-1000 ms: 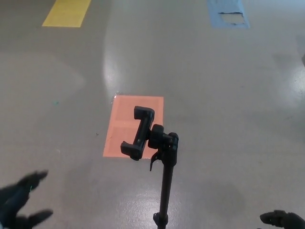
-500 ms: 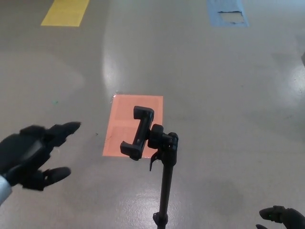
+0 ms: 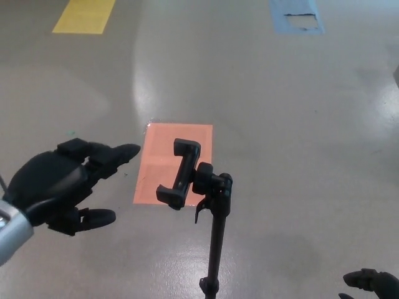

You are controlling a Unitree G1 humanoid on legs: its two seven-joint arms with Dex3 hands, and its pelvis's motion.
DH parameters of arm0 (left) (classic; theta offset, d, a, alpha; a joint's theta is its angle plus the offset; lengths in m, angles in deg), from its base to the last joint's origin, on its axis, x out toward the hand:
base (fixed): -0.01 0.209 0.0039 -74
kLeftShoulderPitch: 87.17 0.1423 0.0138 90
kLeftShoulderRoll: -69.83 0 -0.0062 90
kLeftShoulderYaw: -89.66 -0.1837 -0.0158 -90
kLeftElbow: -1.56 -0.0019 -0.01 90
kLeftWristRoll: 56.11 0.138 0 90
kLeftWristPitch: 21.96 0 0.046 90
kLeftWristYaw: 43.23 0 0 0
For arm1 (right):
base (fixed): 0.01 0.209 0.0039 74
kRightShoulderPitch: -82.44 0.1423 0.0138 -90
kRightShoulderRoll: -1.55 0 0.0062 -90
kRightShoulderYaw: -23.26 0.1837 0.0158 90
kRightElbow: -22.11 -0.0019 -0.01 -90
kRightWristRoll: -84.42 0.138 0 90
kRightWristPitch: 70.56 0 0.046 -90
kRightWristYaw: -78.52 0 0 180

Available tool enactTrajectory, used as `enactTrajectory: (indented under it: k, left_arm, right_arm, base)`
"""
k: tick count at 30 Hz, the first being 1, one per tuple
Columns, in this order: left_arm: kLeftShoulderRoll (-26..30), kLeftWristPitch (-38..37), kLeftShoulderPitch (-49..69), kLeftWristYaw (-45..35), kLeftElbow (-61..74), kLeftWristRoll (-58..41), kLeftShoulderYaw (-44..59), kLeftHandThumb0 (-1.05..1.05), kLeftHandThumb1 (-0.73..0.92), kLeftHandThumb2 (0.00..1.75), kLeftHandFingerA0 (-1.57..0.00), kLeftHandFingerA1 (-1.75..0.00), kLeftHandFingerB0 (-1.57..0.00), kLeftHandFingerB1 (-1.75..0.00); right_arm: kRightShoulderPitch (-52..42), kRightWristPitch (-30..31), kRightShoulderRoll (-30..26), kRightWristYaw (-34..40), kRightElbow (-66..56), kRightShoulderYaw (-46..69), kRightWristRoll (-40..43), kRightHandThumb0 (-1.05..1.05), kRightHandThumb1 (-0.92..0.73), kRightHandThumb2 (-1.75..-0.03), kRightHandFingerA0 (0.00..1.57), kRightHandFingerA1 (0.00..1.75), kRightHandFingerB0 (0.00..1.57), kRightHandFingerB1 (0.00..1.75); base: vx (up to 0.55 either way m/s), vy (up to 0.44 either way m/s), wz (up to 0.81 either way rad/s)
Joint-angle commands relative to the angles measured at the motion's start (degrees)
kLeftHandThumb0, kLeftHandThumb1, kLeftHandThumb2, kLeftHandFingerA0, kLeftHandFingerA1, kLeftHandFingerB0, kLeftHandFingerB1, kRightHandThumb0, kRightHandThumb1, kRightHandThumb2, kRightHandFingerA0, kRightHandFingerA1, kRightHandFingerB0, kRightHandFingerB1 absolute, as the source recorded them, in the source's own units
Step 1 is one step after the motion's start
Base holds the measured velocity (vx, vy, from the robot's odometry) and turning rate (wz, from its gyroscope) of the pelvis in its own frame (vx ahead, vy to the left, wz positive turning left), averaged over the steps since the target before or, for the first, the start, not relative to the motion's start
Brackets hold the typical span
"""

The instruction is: The robot uses its left hand to grab the top of a phone stand kept on the floor and tilt it upwards to adjust its angle

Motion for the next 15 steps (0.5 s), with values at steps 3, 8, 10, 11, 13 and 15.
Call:
enactTrajectory:
  k: [3, 8, 10, 11, 13, 15]
  left_arm:
    - [1.61, 1.29, -2.21, -2.59, 2.29, 3.12, 0.83, -0.80, 0.67, 1.01, -0.09, -0.33, 0.00, -0.17]
    - [1.51, 1.50, -2.81, -4.01, 2.80, 1.47, 2.12, -0.80, 0.65, 0.99, -0.10, -0.33, 0.00, -0.17]
    - [1.47, 1.66, -2.99, -4.60, 2.70, 1.01, 2.72, -0.78, 0.81, 0.66, -0.15, -0.27, 0.00, -0.12]
    - [1.42, 1.92, -3.25, -4.71, 2.54, 0.98, 3.18, -0.81, 0.64, 0.98, -0.10, -0.34, 0.00, -0.16]
    - [1.25, 2.12, -3.47, -4.30, 2.15, 1.37, 3.64, -0.81, 0.63, 0.98, -0.09, -0.30, 0.00, -0.16]
    - [1.08, 2.26, -3.70, -3.67, 1.64, 1.56, 4.13, -0.78, 0.79, 0.65, -0.08, -0.24, 0.00, -0.13]
  right_arm:
    - [-0.72, 0.21, -0.82, 0.16, 0.16, -0.14, -0.35, -0.61, -0.77, -0.63, 0.25, 0.37, 0.25, 0.31]
    - [-0.66, 0.29, -1.00, 0.18, 0.18, -0.59, -0.75, -0.61, -0.76, -0.63, 0.24, 0.36, 0.26, 0.32]
    - [-0.71, 0.18, -1.06, 0.03, 0.22, -0.52, -0.60, -0.60, -0.77, -0.63, 0.24, 0.36, 0.26, 0.31]
    - [-0.71, 0.20, -1.11, -0.06, 0.23, -0.57, -0.63, -0.62, -0.76, -0.63, 0.24, 0.36, 0.26, 0.32]
    - [-0.73, 0.25, -1.18, -0.14, 0.18, -0.66, -0.68, -0.61, -0.76, -0.62, 0.25, 0.37, 0.25, 0.31]
    - [-0.68, 0.38, -1.23, -0.15, 0.12, -0.81, -0.82, -0.61, -0.75, -0.63, 0.24, 0.36, 0.27, 0.32]
  base:
    - [0.00, 0.000, 0.00]
    - [0.00, 0.000, 0.00]
    - [0.00, 0.000, 0.00]
    - [0.00, 0.000, 0.00]
    - [0.00, 0.000, 0.00]
    - [0.00, 0.000, 0.00]
